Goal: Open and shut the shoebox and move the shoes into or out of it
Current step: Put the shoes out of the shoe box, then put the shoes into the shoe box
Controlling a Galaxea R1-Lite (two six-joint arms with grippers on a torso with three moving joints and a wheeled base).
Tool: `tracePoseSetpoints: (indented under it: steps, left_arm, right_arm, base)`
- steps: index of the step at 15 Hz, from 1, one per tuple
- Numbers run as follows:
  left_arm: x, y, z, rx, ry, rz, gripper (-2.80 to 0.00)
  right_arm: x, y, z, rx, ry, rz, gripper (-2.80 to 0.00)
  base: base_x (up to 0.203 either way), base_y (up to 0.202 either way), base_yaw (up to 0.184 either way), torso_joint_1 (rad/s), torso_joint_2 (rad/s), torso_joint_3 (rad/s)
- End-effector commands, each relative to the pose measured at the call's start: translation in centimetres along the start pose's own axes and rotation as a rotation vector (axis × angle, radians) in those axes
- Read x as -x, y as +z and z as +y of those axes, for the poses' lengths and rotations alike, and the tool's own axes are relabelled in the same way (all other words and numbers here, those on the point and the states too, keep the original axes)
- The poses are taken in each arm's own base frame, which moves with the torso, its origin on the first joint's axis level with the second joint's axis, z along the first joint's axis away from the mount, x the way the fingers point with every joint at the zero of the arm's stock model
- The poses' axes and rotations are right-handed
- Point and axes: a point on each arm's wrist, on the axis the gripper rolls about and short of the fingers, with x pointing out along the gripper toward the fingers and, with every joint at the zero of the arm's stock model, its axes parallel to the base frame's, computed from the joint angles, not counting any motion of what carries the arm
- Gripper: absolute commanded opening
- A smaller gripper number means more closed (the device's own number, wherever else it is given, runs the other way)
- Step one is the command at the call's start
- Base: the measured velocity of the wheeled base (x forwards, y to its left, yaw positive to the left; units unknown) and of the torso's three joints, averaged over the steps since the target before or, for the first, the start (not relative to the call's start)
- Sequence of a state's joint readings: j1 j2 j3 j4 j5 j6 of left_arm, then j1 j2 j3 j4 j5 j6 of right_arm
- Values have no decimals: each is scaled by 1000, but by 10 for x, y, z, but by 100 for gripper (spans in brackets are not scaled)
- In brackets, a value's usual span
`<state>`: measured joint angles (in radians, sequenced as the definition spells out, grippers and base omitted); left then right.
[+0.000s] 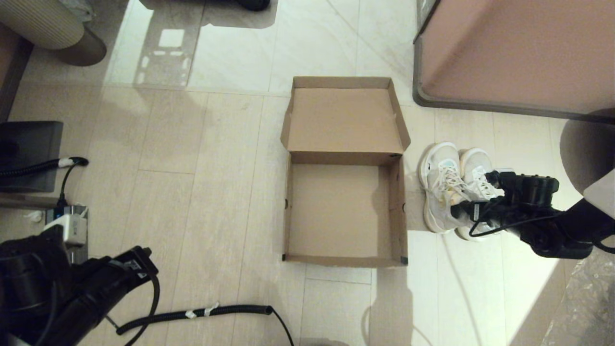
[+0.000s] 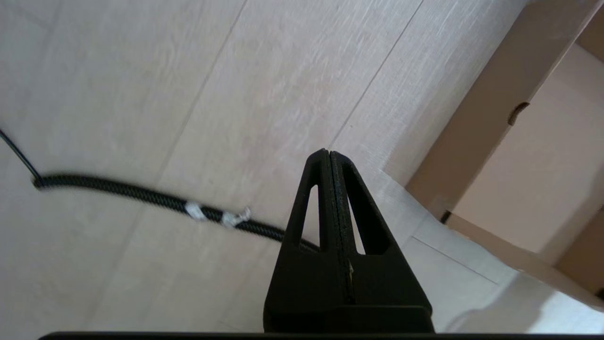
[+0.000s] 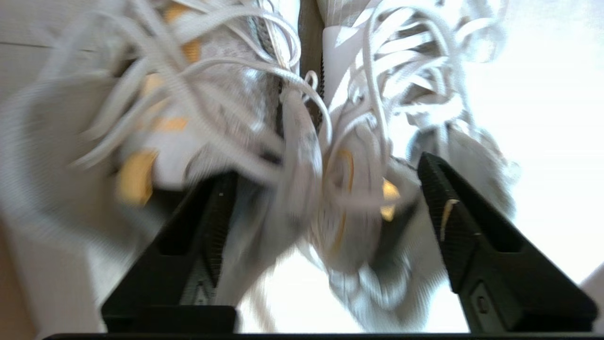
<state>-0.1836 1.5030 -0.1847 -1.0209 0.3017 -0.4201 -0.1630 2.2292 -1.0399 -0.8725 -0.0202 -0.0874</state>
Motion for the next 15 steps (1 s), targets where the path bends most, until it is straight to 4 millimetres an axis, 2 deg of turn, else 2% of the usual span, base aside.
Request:
tracePoseSetpoints:
  steps: [1, 3, 7, 10, 12, 15]
  left_arm:
    - [0, 1, 0, 40, -3, -6, -280]
    - [0, -1, -2, 38, -9, 2, -280]
    - [-3, 0, -4, 36, -17, 5, -280]
    - [-17, 5, -12, 30, -43, 3, -280]
    - [-31, 6, -17, -7, -43, 6, -280]
    - [-46, 5, -27, -29, -60, 15, -280]
  right_arm:
    - [24, 12, -1, -1, -5, -62, 0]
    - [39, 12, -2, -2, -7, -86, 0]
    - [73, 42, -3, -20, -12, -190, 0]
    - [101, 49, 3, -88, 3, -175, 0]
    - [107, 45, 14, -119, -11, -136, 0]
    - [113, 44, 51, -91, 34, -130, 0]
  base:
    - [0, 0, 0, 0, 0, 0]
    - [0, 0, 0, 0, 0, 0]
    - [0, 0, 0, 0, 0, 0]
    - [0, 0, 0, 0, 0, 0]
    - [0, 0, 0, 0, 0, 0]
    - [0, 0, 0, 0, 0, 0]
